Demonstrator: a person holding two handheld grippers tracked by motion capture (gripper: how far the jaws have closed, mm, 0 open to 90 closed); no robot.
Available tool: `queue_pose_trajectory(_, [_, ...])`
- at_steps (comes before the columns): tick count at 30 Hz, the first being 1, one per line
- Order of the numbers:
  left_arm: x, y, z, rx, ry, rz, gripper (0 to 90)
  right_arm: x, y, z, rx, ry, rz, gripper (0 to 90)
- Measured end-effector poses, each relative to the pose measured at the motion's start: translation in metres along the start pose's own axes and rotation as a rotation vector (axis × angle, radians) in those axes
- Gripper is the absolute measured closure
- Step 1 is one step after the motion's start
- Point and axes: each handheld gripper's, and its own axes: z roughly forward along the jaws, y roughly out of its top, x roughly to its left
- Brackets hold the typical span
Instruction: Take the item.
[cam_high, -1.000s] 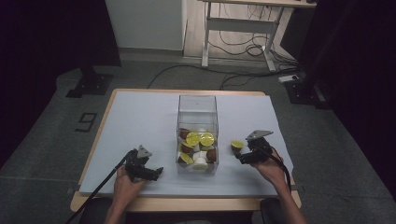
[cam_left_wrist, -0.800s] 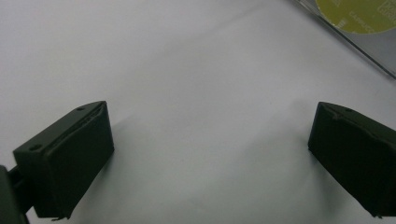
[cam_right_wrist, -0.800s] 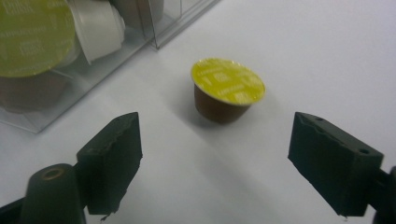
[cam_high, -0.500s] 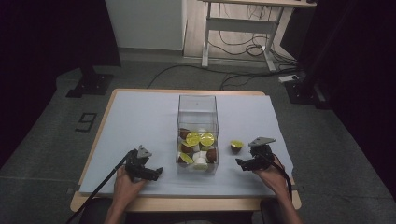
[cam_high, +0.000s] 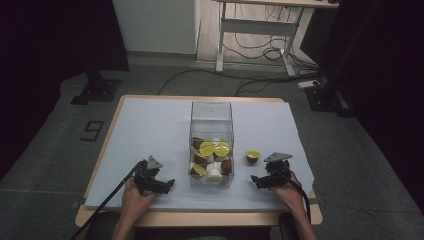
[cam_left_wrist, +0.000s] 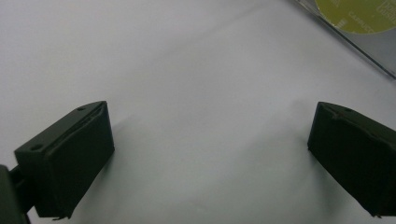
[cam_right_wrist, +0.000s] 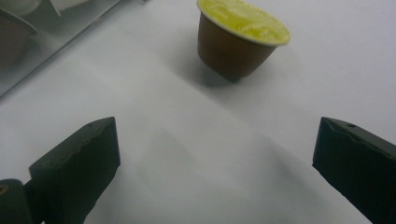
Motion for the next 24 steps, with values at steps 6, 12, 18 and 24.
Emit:
queue_pose_trajectory(6, [0.0,0.0,0.0,0.001,0.0,-0.002,0.4,-0.001,-0.008,0.008,0.007,0.021,0.017,0.0])
queue_pose_trajectory(12, [0.0,0.0,0.0,0.0,-0.001,-0.002,0.4,-0.002,-0.014,0.008,-0.033,0.03,0.03,0.0])
queue_pose_trajectory(18, [0.0,0.0,0.0,0.0,0.0,-0.001,0.4,-0.001,-0.017,0.008,-0.058,0.029,0.03,0.0])
queue_pose_trajectory(24, [-0.001,0.0,0.0,0.0,0.002,0.0,0.5,-0.001,-0.017,0.008,-0.058,0.029,0.029,0.0])
